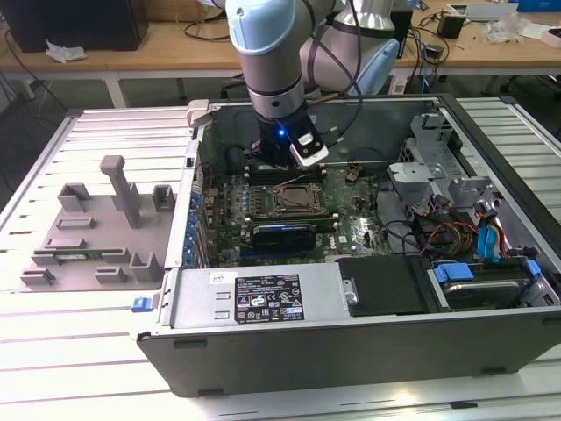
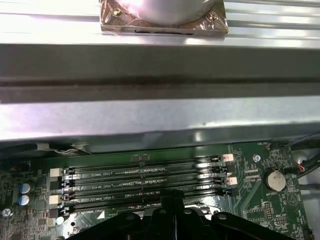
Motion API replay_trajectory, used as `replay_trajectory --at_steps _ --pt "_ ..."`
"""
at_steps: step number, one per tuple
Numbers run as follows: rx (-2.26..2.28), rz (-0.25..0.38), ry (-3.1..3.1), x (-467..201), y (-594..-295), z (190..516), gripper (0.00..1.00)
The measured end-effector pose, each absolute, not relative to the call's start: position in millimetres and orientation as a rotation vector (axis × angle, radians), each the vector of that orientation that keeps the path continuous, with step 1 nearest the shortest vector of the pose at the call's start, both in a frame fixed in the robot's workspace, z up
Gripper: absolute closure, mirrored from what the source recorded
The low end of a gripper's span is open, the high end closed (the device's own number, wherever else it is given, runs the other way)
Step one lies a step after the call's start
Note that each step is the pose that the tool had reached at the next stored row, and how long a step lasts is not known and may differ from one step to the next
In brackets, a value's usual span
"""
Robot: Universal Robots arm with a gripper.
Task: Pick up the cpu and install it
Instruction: 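Install the first cpu locking lever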
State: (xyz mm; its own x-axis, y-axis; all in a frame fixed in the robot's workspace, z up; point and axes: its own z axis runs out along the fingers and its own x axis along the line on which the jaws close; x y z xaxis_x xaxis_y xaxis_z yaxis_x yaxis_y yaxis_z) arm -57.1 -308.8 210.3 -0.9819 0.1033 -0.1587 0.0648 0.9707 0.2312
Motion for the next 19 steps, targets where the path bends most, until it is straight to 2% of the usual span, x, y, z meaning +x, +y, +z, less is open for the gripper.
replay_trajectory --at_steps 19 --pt "0.301 0.314 2.914 -57.2 -304.4 201.6 0.89"
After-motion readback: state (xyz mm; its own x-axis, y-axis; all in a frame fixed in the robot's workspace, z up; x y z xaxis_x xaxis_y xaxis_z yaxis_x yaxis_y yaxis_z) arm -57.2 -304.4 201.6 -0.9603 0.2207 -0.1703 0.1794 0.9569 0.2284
